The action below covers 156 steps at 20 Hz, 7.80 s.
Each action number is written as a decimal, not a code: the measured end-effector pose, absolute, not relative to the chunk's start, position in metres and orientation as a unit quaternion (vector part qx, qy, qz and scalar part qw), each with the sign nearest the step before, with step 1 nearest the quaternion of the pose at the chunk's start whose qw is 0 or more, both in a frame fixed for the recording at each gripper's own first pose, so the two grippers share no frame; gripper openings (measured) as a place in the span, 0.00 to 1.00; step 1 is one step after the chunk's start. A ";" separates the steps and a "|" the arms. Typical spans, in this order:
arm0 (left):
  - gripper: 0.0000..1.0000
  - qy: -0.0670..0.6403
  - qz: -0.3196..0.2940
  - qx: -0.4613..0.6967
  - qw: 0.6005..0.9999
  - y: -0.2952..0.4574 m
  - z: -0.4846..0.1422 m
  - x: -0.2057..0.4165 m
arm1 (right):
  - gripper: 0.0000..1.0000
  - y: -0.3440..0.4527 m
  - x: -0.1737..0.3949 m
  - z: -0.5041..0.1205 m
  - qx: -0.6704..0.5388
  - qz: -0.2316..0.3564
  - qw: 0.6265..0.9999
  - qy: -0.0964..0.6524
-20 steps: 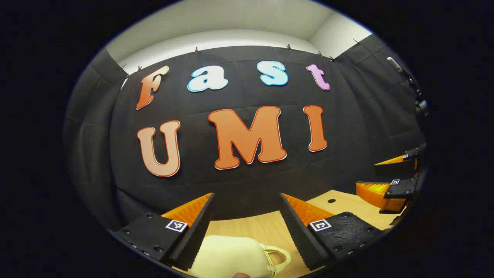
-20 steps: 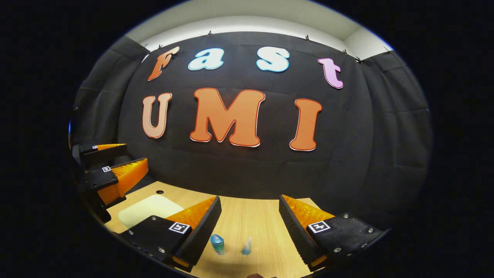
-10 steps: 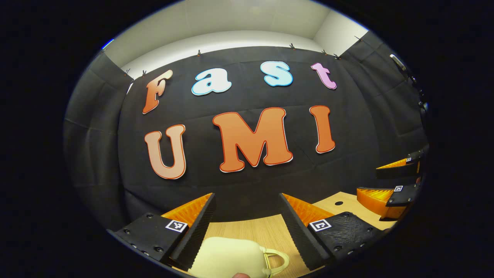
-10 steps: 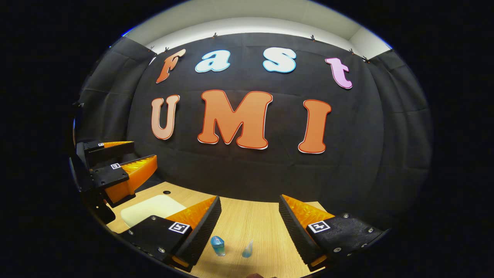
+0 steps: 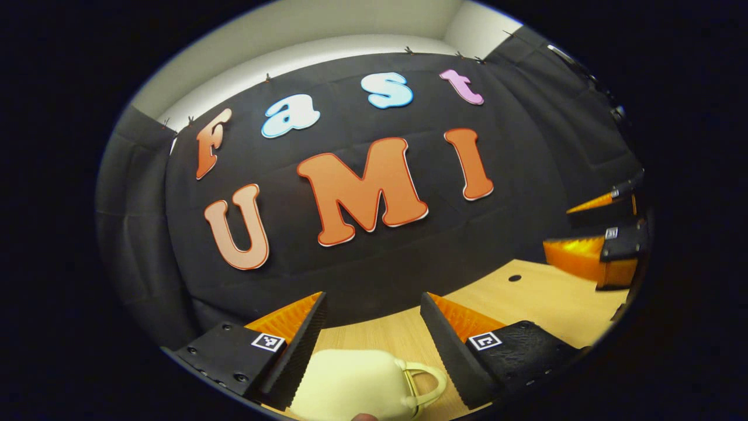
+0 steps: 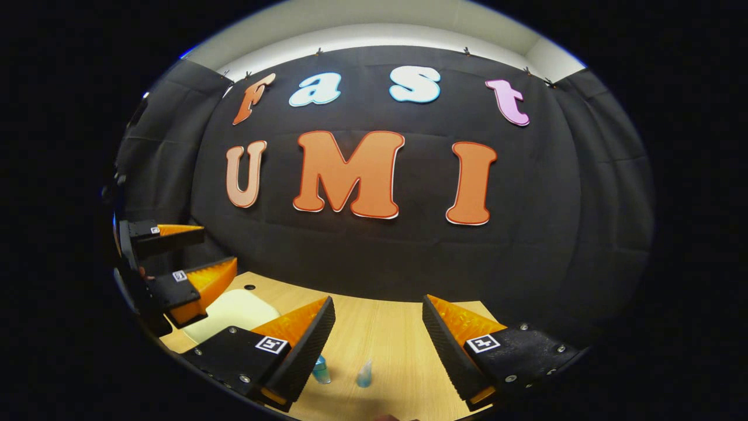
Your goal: First open the suitcase, pack the skin care products into it, and then close the suitcase.
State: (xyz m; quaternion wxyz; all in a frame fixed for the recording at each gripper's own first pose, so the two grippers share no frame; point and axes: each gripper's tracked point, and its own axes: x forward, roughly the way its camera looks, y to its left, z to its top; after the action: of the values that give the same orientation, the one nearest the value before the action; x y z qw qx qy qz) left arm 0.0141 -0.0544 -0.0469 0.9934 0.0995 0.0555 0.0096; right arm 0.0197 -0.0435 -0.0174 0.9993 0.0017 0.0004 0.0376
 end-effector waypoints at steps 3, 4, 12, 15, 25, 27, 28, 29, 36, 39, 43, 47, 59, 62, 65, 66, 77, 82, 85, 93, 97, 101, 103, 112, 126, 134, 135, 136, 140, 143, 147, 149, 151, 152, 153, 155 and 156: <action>0.98 0.079 -0.016 0.154 0.985 -0.073 -0.078 0.010 | 0.95 -0.068 0.025 -0.021 -0.004 0.020 1.000 0.002; 0.98 0.085 -0.026 0.169 0.982 -0.079 -0.088 0.011 | 0.95 -0.075 0.027 -0.023 -0.005 0.014 1.000 0.003; 0.98 0.145 -0.081 0.268 0.949 -0.106 -0.183 0.014 | 0.95 -0.119 0.036 -0.036 0.000 -0.022 1.000 0.013; 0.98 0.170 -0.109 0.300 0.932 -0.118 -0.213 0.007 | 0.95 -0.125 0.035 -0.044 0.001 -0.023 1.000 0.020; 0.93 0.240 -0.159 0.423 0.859 -0.120 -0.294 -0.008 | 0.95 -0.143 0.041 -0.058 0.018 -0.032 0.999 0.029; 0.92 0.235 -0.158 0.455 0.844 -0.119 -0.299 -0.006 | 0.95 -0.146 0.042 -0.059 0.019 -0.034 0.999 0.029; 0.92 0.237 -0.157 0.472 0.834 -0.118 -0.304 -0.005 | 0.95 -0.147 0.043 -0.060 0.020 -0.033 0.999 0.030; 0.84 0.238 -0.156 0.488 0.825 -0.115 -0.309 -0.003 | 0.95 -0.146 0.043 -0.061 0.020 -0.033 0.999 0.030; 0.31 0.248 -0.153 0.560 0.776 -0.114 -0.328 0.012 | 0.95 -0.149 0.046 -0.061 0.019 -0.031 0.999 0.027; 0.04 0.256 -0.156 0.537 0.788 -0.113 -0.323 0.010 | 0.95 -0.149 0.046 -0.061 0.020 -0.031 0.999 0.028; 0.04 0.242 -0.130 0.482 0.832 -0.102 -0.287 0.016 | 0.95 -0.141 0.048 -0.063 0.013 -0.025 0.999 0.031; 0.04 0.228 -0.087 0.425 0.872 -0.073 -0.242 0.025 | 0.95 -0.123 0.052 -0.058 0.006 -0.010 0.999 0.030; 0.04 0.188 0.021 0.199 0.962 0.042 -0.150 0.042 | 0.95 -0.073 0.056 -0.035 -0.024 0.022 0.999 0.024; 0.04 0.177 0.054 0.144 0.972 0.086 -0.137 0.040 | 0.95 -0.064 0.057 -0.033 -0.029 0.023 0.999 0.026; 0.04 0.175 0.086 0.100 0.976 0.137 -0.132 0.042 | 0.96 -0.055 0.058 -0.031 -0.030 0.026 0.999 0.028; 0.04 0.177 0.097 0.095 0.975 0.154 -0.132 0.043 | 0.95 -0.051 0.059 -0.031 -0.033 0.025 0.999 0.029; 0.04 0.202 0.171 0.065 0.962 0.288 -0.173 0.016 | 0.95 -0.002 0.060 -0.040 -0.046 0.021 0.997 0.049; 0.04 0.224 0.189 0.060 0.954 0.337 -0.204 0.008 | 0.95 0.021 0.058 -0.044 -0.041 0.017 0.997 0.060; 0.04 0.248 0.201 0.054 0.946 0.368 -0.236 -0.001 | 0.95 0.033 0.056 -0.047 -0.044 0.015 0.997 0.066; 0.04 0.334 0.210 0.012 0.919 0.418 -0.342 -0.026 | 0.95 0.052 0.051 -0.051 -0.043 0.009 0.996 0.083; 0.04 0.356 0.223 -0.007 0.908 0.428 -0.373 -0.041 | 0.95 0.049 0.051 -0.053 -0.039 -0.001 0.995 0.093; 0.18 0.345 0.243 -0.009 0.907 0.431 -0.367 -0.040 | 0.95 0.045 0.053 -0.051 -0.022 -0.010 0.995 0.092; 0.26 0.326 0.244 -0.004 0.913 0.421 -0.347 -0.034 | 0.95 0.034 0.052 -0.049 -0.028 -0.025 0.996 0.084; 0.94 0.215 0.169 0.016 0.962 0.318 -0.234 -0.003 | 0.96 0.013 0.044 -0.063 -0.020 -0.023 0.996 0.081; 0.98 0.174 0.007 0.028 0.984 0.036 -0.175 0.027 | 0.96 -0.028 0.037 -0.090 -0.013 0.037 0.995 0.092; 0.99 0.185 -0.064 0.013 0.981 -0.080 -0.183 0.033 | 0.95 -0.059 0.035 -0.096 -0.004 0.033 0.994 0.101; 0.99 0.186 -0.069 0.010 0.980 -0.090 -0.186 0.033 | 0.95 -0.062 0.033 -0.100 -0.005 0.033 0.994 0.104; 0.99 0.191 -0.075 0.007 0.979 -0.099 -0.191 0.032 | 0.95 -0.064 0.033 -0.103 -0.007 0.033 0.994 0.108; 0.99 0.212 -0.101 0.001 0.972 -0.140 -0.218 0.027 | 0.96 -0.065 0.029 -0.117 -0.010 0.045 0.991 0.128; 0.99 0.232 -0.112 0.001 0.966 -0.162 -0.245 0.023 | 0.95 -0.065 0.029 -0.126 -0.015 0.059 0.989 0.138; 0.98 0.250 -0.109 -0.014 0.962 -0.188 -0.279 0.029 | 0.96 -0.068 0.036 -0.129 -0.028 0.078 0.988 0.133; 0.98 0.264 -0.106 -0.031 0.958 -0.202 -0.297 0.036 | 0.96 -0.073 0.036 -0.131 -0.031 0.085 0.987 0.136; 0.94 0.281 -0.101 -0.048 0.953 -0.211 -0.316 0.042 | 0.95 -0.077 0.035 -0.132 -0.036 0.091 0.986 0.136; 0.93 0.291 -0.102 -0.060 0.949 -0.216 -0.323 0.044 | 0.96 -0.079 0.036 -0.133 -0.040 0.091 0.985 0.139; 0.93 0.294 -0.104 -0.069 0.947 -0.219 -0.329 0.047 | 0.96 -0.081 0.036 -0.134 -0.043 0.092 0.985 0.138; 0.82 0.304 -0.108 -0.070 0.944 -0.223 -0.339 0.055 | 0.96 -0.083 0.037 -0.137 -0.044 0.093 0.985 0.138; 0.80 0.308 -0.109 -0.069 0.943 -0.225 -0.341 0.056 | 0.96 -0.081 0.038 -0.139 -0.044 0.095 0.985 0.139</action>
State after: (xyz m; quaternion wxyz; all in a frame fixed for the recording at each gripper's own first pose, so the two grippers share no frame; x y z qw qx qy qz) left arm 0.0559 -0.2250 -0.3415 0.9426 -0.0692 0.3078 -0.1095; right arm 0.0383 -0.0813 -0.1386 0.9847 -0.0440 0.1390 0.0952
